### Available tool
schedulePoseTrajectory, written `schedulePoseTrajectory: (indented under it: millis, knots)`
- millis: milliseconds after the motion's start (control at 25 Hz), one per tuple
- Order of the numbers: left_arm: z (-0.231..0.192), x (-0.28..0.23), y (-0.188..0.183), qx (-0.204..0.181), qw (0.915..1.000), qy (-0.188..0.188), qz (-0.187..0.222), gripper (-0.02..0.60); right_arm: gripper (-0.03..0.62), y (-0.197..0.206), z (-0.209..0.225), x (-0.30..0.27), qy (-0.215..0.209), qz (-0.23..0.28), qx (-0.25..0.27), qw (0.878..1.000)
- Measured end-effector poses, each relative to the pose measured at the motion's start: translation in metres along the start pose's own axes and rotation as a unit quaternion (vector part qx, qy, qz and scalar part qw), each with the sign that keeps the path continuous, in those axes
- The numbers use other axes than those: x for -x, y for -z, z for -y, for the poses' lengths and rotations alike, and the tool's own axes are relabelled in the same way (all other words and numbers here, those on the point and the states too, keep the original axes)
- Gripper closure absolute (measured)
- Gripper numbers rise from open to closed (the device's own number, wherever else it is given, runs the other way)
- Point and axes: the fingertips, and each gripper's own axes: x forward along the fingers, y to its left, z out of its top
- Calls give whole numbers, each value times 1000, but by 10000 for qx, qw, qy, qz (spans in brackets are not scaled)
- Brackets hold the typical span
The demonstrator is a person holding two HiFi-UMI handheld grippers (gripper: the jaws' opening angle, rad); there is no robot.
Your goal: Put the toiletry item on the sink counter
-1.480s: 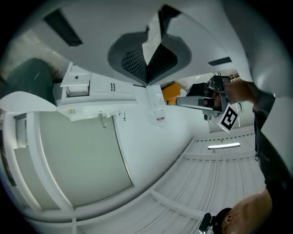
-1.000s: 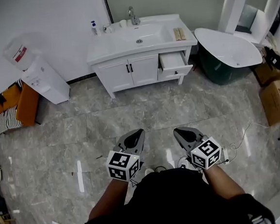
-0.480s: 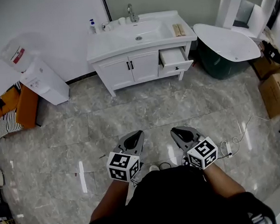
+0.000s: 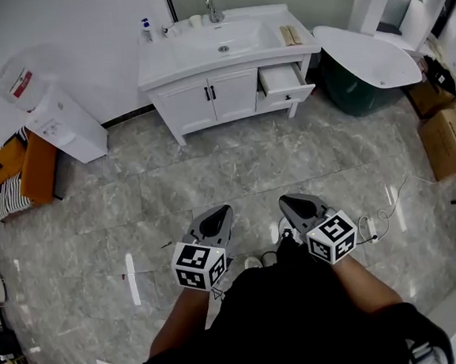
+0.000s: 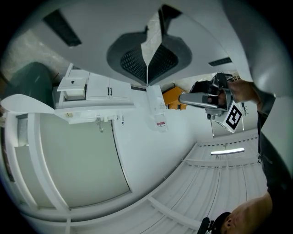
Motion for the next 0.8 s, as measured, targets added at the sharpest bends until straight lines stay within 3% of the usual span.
schedulePoseTrajectory:
  millis: [240,400,800]
  knots:
    - [-12,-9,5,117,9999,-86,-62,585,589,0,-2,-18,-229,-56,92,9997]
    - [-18,-22,4,122,9997,-145,-169,585,589,-7,19,-32,-270,10,-29,9996]
    - [-60,-95,-54,-99,9995,-292,-105,584,589,-57,100,-89,-292,274,-209,9990]
